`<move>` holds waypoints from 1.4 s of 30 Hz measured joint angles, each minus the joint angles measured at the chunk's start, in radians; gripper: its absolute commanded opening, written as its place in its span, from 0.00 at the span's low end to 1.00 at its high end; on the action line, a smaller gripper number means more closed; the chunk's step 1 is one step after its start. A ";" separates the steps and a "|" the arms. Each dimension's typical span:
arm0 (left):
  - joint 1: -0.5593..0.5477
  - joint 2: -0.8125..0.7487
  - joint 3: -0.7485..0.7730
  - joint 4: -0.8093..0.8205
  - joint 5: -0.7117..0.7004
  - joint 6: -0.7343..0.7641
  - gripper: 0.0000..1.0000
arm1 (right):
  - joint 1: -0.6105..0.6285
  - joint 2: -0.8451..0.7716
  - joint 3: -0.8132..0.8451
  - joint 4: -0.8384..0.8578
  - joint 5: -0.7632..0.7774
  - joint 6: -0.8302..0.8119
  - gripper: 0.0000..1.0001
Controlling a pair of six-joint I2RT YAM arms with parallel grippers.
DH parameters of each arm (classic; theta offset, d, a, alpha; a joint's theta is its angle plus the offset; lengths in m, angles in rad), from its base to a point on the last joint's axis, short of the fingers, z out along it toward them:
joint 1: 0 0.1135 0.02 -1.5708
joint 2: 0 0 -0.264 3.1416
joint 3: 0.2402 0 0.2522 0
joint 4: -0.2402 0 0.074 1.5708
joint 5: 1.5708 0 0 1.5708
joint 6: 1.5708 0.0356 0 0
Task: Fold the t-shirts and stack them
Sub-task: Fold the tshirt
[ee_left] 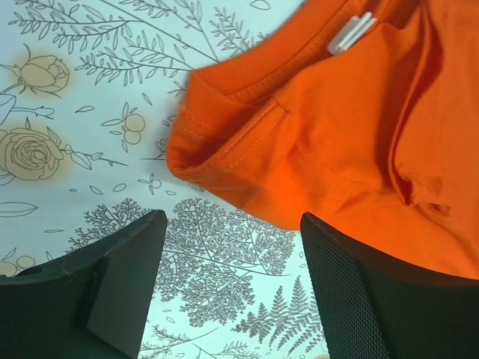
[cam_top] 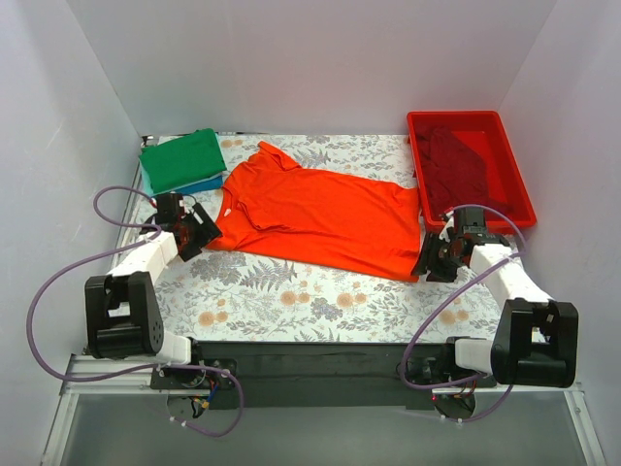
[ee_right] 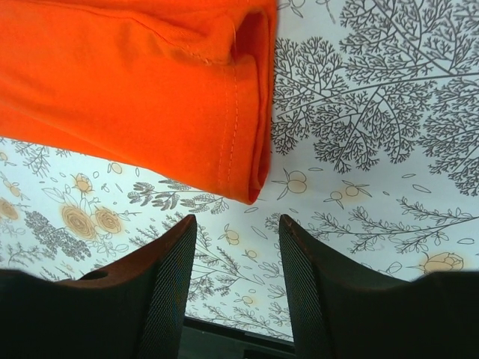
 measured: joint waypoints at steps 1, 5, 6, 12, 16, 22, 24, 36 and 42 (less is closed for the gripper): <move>0.004 0.014 -0.001 0.001 0.002 0.003 0.70 | 0.000 0.000 -0.008 0.004 0.000 0.001 0.54; 0.018 0.043 -0.001 0.001 0.008 0.008 0.66 | 0.000 0.004 -0.029 0.026 -0.002 0.004 0.53; 0.023 0.050 -0.001 0.001 0.011 0.009 0.65 | 0.000 0.010 -0.030 0.032 -0.003 0.005 0.52; 0.037 0.061 -0.001 0.011 0.027 0.011 0.62 | 0.000 0.067 -0.030 0.089 -0.009 0.009 0.50; 0.042 0.087 -0.001 0.025 0.039 0.010 0.57 | 0.000 0.098 -0.030 0.113 -0.013 0.011 0.48; 0.048 0.133 0.002 0.035 0.060 0.011 0.50 | 0.000 0.118 -0.030 0.144 -0.032 0.024 0.46; 0.049 0.142 0.006 0.046 0.064 0.011 0.49 | 0.000 0.122 -0.031 0.149 -0.035 0.029 0.44; 0.051 0.212 0.043 0.077 0.082 0.016 0.00 | 0.000 0.123 -0.080 0.182 -0.050 0.033 0.10; 0.053 0.217 0.050 0.079 0.076 0.025 0.00 | 0.000 0.123 -0.080 0.177 -0.043 0.029 0.01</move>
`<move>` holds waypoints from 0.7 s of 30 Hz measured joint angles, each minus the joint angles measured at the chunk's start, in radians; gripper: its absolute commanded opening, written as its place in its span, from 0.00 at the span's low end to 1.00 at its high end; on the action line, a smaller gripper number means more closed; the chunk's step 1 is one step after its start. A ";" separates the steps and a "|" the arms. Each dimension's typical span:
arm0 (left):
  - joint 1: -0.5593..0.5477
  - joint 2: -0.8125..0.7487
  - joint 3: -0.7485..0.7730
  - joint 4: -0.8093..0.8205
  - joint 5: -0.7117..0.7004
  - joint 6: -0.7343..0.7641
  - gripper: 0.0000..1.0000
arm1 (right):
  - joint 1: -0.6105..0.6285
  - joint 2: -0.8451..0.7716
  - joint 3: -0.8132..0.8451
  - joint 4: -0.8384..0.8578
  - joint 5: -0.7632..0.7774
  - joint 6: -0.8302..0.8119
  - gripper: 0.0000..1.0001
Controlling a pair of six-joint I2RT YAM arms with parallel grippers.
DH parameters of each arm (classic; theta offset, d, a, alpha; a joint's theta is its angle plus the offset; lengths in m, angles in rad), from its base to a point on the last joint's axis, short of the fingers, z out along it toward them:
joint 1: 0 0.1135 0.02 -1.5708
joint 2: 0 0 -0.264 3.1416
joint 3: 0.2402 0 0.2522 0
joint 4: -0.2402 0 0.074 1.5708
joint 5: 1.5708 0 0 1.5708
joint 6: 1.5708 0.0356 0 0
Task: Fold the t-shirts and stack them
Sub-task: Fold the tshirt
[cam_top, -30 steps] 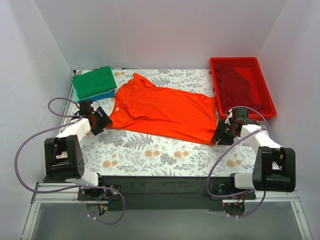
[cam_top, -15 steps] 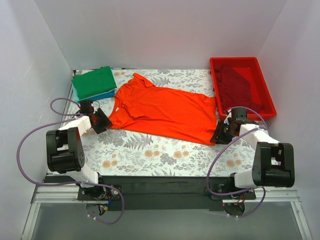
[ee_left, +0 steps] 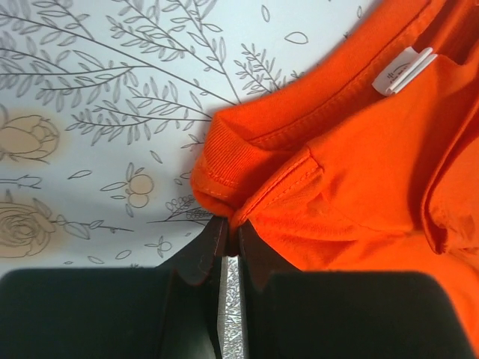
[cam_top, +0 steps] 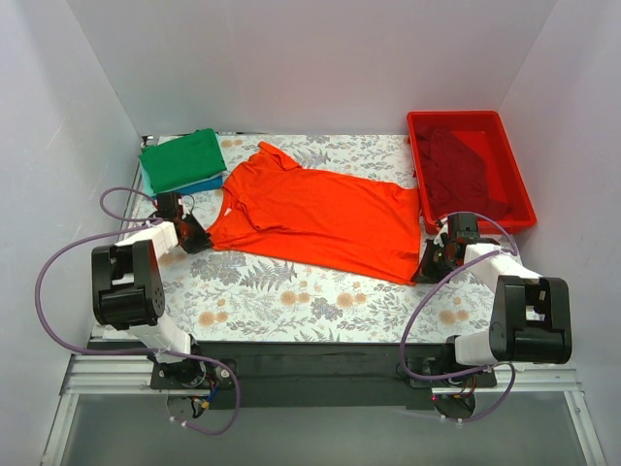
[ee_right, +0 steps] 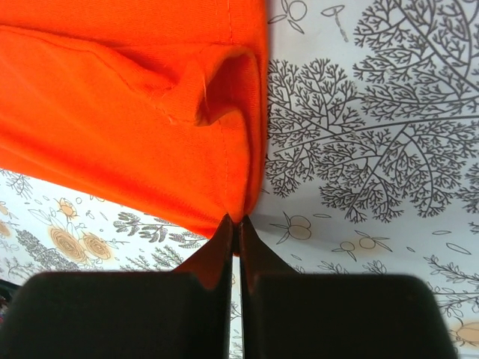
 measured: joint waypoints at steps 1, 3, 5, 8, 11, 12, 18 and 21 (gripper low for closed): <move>0.000 -0.002 0.000 -0.002 -0.009 0.005 0.00 | 0.000 0.000 0.002 -0.007 0.003 0.000 0.01; 0.000 -0.009 0.000 -0.008 -0.030 0.016 0.00 | 0.000 0.000 0.010 -0.026 0.015 -0.004 0.01; 0.001 -0.022 0.000 -0.015 -0.051 0.030 0.00 | 0.000 -0.001 0.022 -0.053 0.030 -0.010 0.01; 0.001 -0.061 -0.002 -0.023 -0.077 0.049 0.00 | 0.000 -0.013 0.040 -0.094 0.050 -0.023 0.01; 0.000 -0.117 -0.007 -0.032 -0.103 0.068 0.00 | 0.000 -0.045 0.043 -0.118 0.051 -0.026 0.01; 0.000 -0.133 -0.010 -0.033 -0.110 0.073 0.00 | 0.000 -0.055 0.042 -0.126 0.051 -0.026 0.01; -0.001 -0.185 -0.014 -0.057 -0.146 0.106 0.00 | 0.001 -0.113 0.038 -0.175 0.051 -0.021 0.01; -0.001 -0.198 -0.024 -0.077 -0.163 0.117 0.00 | 0.002 -0.154 0.020 -0.194 0.050 -0.007 0.01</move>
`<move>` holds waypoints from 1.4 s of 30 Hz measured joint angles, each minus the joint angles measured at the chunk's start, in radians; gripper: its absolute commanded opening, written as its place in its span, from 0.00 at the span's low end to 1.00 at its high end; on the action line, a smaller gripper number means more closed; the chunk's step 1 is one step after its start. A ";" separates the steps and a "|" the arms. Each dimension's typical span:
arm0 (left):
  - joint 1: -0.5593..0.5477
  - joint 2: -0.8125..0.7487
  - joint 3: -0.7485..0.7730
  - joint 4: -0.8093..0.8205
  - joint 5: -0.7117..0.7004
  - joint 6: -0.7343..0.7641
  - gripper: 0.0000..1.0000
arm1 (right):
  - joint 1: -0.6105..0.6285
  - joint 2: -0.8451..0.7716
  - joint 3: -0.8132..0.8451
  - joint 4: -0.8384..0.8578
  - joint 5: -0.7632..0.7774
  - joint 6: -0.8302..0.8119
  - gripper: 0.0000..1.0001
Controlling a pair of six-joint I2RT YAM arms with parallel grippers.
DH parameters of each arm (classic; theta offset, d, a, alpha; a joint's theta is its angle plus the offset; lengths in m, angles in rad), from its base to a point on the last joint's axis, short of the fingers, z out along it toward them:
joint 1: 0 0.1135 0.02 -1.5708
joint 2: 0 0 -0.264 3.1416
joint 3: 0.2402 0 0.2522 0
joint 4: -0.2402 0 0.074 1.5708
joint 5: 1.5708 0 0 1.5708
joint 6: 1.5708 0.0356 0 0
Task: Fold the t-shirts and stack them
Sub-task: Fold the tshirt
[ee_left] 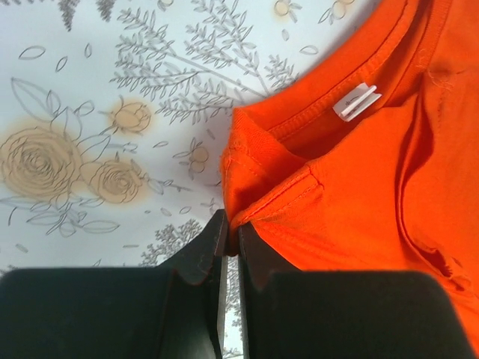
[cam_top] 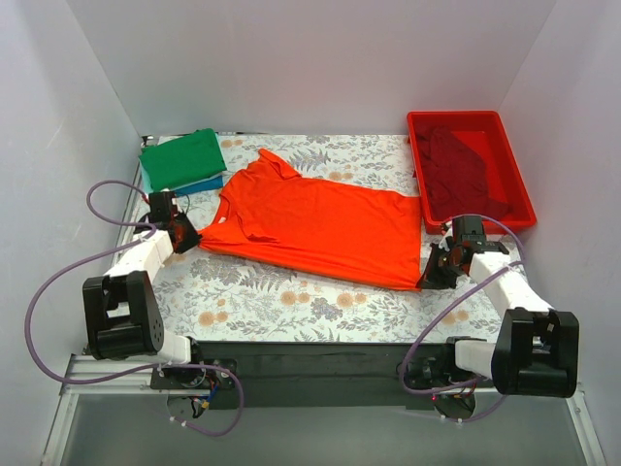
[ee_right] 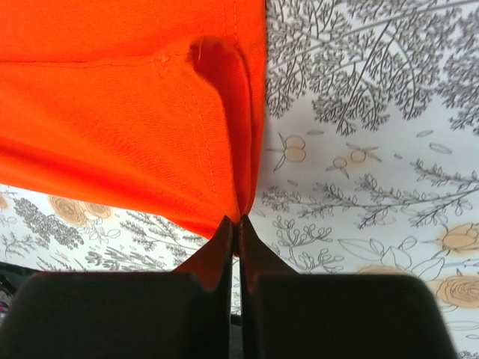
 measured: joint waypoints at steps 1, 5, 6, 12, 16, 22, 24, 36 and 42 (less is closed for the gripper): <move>0.000 -0.005 -0.004 -0.006 -0.006 0.002 0.00 | 0.002 -0.013 -0.005 -0.010 0.000 0.006 0.01; -0.002 -0.023 -0.009 -0.054 -0.054 0.002 0.00 | 0.016 -0.054 -0.008 -0.051 0.005 0.027 0.01; -0.003 -0.024 -0.009 -0.067 -0.070 0.000 0.02 | 0.017 -0.064 -0.008 -0.061 0.004 0.035 0.01; -0.004 -0.025 -0.009 -0.155 -0.167 -0.027 0.28 | 0.021 -0.129 -0.009 -0.107 0.009 0.066 0.01; -0.002 -0.040 -0.009 -0.200 -0.230 -0.043 0.61 | 0.047 -0.163 -0.024 -0.136 0.023 0.072 0.01; 0.000 -0.107 0.003 -0.266 -0.299 -0.057 0.74 | 0.080 -0.217 -0.053 -0.194 0.046 0.099 0.72; 0.000 -0.126 0.021 -0.274 -0.305 -0.057 0.76 | 0.084 -0.243 -0.052 -0.210 0.065 0.105 0.87; -0.084 -0.310 0.063 -0.288 -0.245 -0.114 0.77 | 0.096 -0.277 0.103 -0.220 0.095 0.061 0.73; -0.344 -0.238 0.056 -0.245 -0.170 -0.224 0.73 | 0.143 -0.213 0.096 -0.176 0.075 0.060 0.67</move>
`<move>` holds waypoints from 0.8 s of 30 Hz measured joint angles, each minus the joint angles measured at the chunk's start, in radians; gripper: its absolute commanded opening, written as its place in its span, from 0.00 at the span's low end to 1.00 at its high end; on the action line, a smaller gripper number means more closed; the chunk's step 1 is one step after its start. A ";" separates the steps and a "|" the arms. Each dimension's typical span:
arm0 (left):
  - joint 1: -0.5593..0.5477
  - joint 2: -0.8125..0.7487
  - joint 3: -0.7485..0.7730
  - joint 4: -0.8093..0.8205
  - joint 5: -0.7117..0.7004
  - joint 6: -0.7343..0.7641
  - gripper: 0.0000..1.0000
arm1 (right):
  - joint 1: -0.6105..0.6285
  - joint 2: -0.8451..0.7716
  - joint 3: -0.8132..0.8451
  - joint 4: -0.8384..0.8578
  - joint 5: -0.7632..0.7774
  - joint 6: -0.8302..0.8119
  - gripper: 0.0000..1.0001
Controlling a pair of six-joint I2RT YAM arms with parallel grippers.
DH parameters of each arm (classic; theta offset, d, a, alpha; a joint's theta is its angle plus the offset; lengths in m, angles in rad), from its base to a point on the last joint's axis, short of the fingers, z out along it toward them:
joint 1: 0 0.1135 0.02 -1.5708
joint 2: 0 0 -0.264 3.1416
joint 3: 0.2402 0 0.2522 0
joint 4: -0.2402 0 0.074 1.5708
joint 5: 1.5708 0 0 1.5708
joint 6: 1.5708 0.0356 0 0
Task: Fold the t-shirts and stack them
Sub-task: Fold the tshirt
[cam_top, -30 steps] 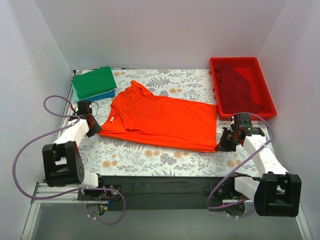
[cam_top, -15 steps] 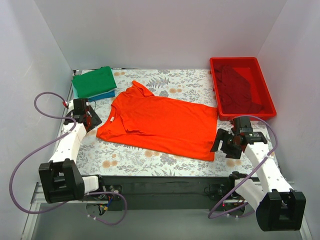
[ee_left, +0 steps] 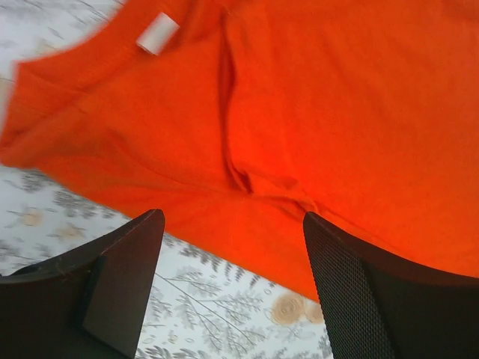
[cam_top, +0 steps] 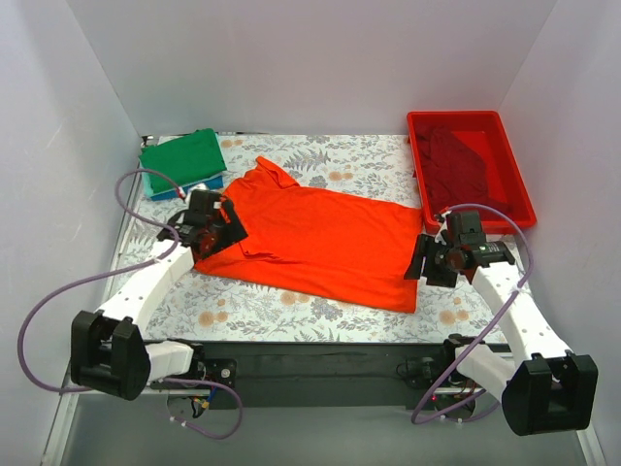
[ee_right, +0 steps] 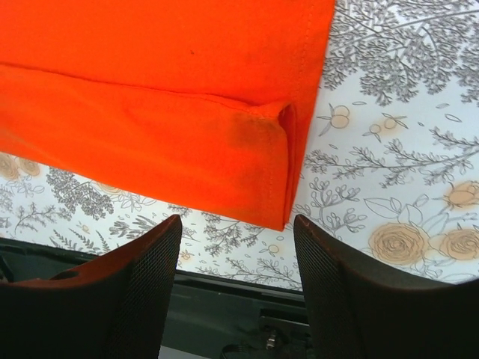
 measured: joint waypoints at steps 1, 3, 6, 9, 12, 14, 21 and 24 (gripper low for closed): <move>-0.042 0.021 -0.001 0.007 0.010 -0.020 0.73 | 0.007 0.003 -0.002 0.005 -0.003 0.000 0.67; -0.098 0.060 -0.002 0.015 0.029 -0.053 0.73 | 0.019 0.004 -0.011 0.021 -0.009 0.001 0.67; -0.122 0.111 -0.016 0.041 0.051 -0.097 0.73 | 0.026 0.002 -0.024 0.032 -0.013 0.001 0.67; -0.123 0.149 -0.035 0.056 0.063 -0.130 0.73 | 0.027 -0.006 -0.037 0.041 -0.012 0.000 0.67; -0.126 0.170 -0.050 0.074 0.075 -0.150 0.73 | 0.027 -0.007 -0.045 0.051 -0.013 0.000 0.67; -0.130 0.183 -0.051 0.088 0.083 -0.161 0.73 | 0.027 -0.007 -0.053 0.054 -0.017 0.000 0.67; -0.142 0.241 -0.051 0.130 0.086 -0.175 0.70 | 0.029 -0.007 -0.083 0.074 -0.035 0.000 0.67; -0.148 0.281 -0.047 0.137 0.086 -0.174 0.67 | 0.031 -0.007 -0.084 0.076 -0.039 0.000 0.67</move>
